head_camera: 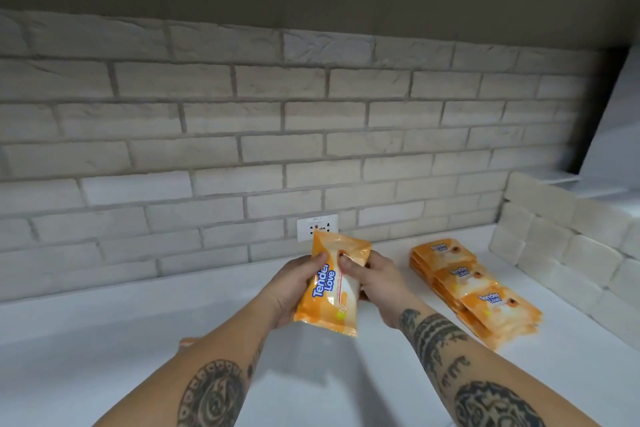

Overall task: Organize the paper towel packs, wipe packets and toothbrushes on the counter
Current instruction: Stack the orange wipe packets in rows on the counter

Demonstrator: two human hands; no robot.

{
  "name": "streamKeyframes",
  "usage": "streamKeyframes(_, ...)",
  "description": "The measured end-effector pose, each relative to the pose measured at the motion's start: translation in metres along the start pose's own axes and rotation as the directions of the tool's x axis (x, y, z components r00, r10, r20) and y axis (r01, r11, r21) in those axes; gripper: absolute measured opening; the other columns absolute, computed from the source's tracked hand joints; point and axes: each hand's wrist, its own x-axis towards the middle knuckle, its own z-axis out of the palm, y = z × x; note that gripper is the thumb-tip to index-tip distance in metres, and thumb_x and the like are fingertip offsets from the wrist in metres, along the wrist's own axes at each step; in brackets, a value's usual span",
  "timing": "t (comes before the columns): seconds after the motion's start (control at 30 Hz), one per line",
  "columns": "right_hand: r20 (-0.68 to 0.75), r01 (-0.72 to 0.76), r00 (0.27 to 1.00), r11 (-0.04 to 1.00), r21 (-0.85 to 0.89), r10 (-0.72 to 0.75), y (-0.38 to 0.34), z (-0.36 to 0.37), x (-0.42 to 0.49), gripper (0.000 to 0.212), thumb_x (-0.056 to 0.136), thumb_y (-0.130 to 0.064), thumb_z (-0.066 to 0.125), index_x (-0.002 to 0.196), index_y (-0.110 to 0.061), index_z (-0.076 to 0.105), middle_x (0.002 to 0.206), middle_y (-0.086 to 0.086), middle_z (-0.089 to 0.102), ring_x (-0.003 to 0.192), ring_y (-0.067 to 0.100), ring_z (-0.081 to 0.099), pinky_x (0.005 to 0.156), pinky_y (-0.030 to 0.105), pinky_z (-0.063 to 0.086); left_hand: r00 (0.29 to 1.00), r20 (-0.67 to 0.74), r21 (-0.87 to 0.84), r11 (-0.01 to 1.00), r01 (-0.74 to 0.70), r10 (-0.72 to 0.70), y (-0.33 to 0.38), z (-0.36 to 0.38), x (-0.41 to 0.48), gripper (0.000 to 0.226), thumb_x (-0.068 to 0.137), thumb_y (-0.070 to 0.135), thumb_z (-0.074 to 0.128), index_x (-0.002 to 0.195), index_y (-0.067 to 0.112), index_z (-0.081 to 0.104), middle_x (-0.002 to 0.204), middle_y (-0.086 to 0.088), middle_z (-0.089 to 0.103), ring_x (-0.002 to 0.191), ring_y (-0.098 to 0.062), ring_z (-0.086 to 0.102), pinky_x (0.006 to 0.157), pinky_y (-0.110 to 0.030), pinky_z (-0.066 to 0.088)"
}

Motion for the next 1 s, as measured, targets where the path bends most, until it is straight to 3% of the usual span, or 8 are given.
streamKeyframes(0.1,-0.006,-0.052,0.999,0.999,0.012,0.052,-0.001,-0.015,-0.005,0.031,0.086,-0.029,0.082,0.112,-0.015,0.073,0.105,0.007,0.079,0.091,0.023,0.075,0.083,0.04,0.057,0.998,0.0,0.094,0.994,-0.064,0.064,-0.005,0.012,0.006,0.035,0.102,0.036,0.059,0.122,0.009,0.067,0.11,-0.016,0.077,0.103,-0.037,0.074,0.094,-0.054,0.058)
streamKeyframes(0.23,-0.005,-0.123,0.992,0.99,-0.064,0.123,-0.003,-0.042,-0.01,0.04,0.077,-0.037,0.088,0.106,-0.015,0.072,0.1,0.005,0.079,0.088,0.021,0.069,0.084,0.038,0.052,0.997,0.041,0.176,0.982,-0.071,0.064,-0.006,0.026,0.017,0.029,0.101,0.032,0.063,0.116,0.009,0.07,0.106,-0.015,0.078,0.094,-0.033,0.075,0.091,-0.051,0.059)
streamKeyframes(0.37,-0.054,-0.096,0.994,0.995,-0.011,0.096,-0.004,-0.072,-0.015,0.038,0.083,-0.03,0.083,0.109,-0.006,0.07,0.095,0.01,0.078,0.087,0.021,0.07,0.085,0.039,0.053,0.991,0.125,0.318,0.944,-0.087,0.049,-0.007,0.042,0.028,0.019,0.097,0.029,0.068,0.102,0.011,0.073,0.102,-0.017,0.078,0.086,-0.03,0.073,0.091,-0.052,0.057)
streamKeyframes(0.53,-0.002,-0.084,0.996,0.972,-0.22,0.086,-0.005,-0.111,-0.022,0.023,0.091,-0.033,0.076,0.099,-0.012,0.073,0.086,0.003,0.077,0.077,0.014,0.067,0.071,0.028,0.052,0.982,0.187,0.449,0.888,-0.104,0.02,-0.009,0.077,0.043,0.029,0.093,0.035,0.072,0.105,0.008,0.075,0.102,-0.013,0.079,0.09,-0.028,0.074,0.093,-0.05,0.057)
streamKeyframes(0.67,-0.083,-0.058,0.996,0.983,-0.174,0.044,-0.006,-0.145,-0.017,0.019,0.093,-0.03,0.074,0.094,-0.011,0.074,0.082,0.002,0.076,0.075,0.015,0.065,0.069,0.029,0.051,0.986,0.145,0.534,0.832,-0.149,0.083,0.002,0.112,0.056,0.031,0.088,0.044,0.077,0.095,0.014,0.074,0.095,-0.005,0.08,0.082,-0.017,0.073,0.08,-0.037,0.059)
streamKeyframes(0.8,-0.172,-0.029,0.985,0.999,-0.044,0.021,-0.009,-0.18,-0.002,0.013,0.094,-0.022,0.073,0.086,-0.012,0.074,0.08,0.006,0.077,0.072,0.018,0.068,0.071,0.032,0.053,0.986,0.038,0.434,0.886,-0.16,0.16,0.011,0.144,0.074,0.025,0.083,0.036,0.083,0.1,0.02,0.074,0.094,-0.001,0.08,0.081,-0.015,0.074,0.076,-0.034,0.058)
streamKeyframes(0.93,-0.238,0.023,0.971,0.999,0.038,-0.013,-0.009,-0.217,0.009,0.019,0.096,-0.014,0.07,0.078,-0.011,0.069,0.067,0.0,0.071,0.053,0.007,0.064,0.049,0.018,0.05,0.998,-0.018,0.174,0.983,-0.054,0.058,0.001,0.161,0.092,0.034,0.086,0.025,0.08,0.118,0.021,0.067,0.1,-0.005,0.079,0.081,-0.019,0.073,0.073,-0.034,0.059)
streamKeyframes(1.0,-0.245,0.022,0.97,0.999,0.029,-0.014,-0.006,-0.232,0.014,0.019,0.097,-0.016,0.069,0.078,-0.012,0.069,0.065,-0.002,0.07,0.05,0.004,0.062,0.046,0.016,0.048,1.0,-0.014,0.127,0.992,-0.021,0.022,-0.008,0.173,0.099,0.03,0.09,0.022,0.076,0.118,0.019,0.066,0.098,-0.005,0.078,0.08,-0.018,0.073,0.072,-0.033,0.059)
